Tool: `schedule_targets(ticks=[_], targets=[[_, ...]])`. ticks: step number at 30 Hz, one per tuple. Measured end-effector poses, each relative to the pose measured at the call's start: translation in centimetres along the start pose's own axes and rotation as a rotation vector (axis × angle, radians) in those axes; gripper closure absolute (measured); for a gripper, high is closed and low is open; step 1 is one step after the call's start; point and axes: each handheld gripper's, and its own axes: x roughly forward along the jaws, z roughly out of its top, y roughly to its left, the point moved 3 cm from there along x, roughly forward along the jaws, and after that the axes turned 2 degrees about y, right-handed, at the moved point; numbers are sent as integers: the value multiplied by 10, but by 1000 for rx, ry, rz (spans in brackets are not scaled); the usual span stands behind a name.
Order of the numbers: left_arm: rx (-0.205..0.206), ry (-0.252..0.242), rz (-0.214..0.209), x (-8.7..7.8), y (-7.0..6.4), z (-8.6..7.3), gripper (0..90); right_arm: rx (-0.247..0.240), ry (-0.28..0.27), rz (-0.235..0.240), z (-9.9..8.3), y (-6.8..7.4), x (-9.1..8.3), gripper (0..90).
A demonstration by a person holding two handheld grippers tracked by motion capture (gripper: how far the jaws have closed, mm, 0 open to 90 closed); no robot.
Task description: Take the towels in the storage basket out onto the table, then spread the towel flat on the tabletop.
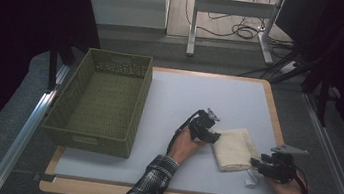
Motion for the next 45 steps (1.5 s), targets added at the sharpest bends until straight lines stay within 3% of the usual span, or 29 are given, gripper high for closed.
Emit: schedule_targets(ticks=[2,4,9,11,12,14,21,27,37,45], targets=[[-27,-12,-29,0,1,-3,484,1,18,10,1,1,0,601],[-36,-26,-32,1,-1,-5,502,5,26,52,2,5,-1,765],[-51,-11,-57,0,-1,-3,586,53,30,96,1,4,0,824],[-56,-14,-119,1,-2,-3,723,62,27,105,1,3,0,831],[-62,-20,-128,1,-2,-4,791,67,28,109,1,3,0,833],[-57,-25,-130,1,-2,-4,812,70,30,118,1,3,-1,836],[-22,-55,-88,-9,-1,3,826,73,0,155,6,4,-7,838],[-5,-76,-47,-27,7,8,824,41,-33,173,18,16,-10,837],[13,-84,3,-54,17,10,818,6,-76,191,37,31,-16,836],[1,-77,40,-77,30,6,814,-21,-96,224,55,47,-13,834]])
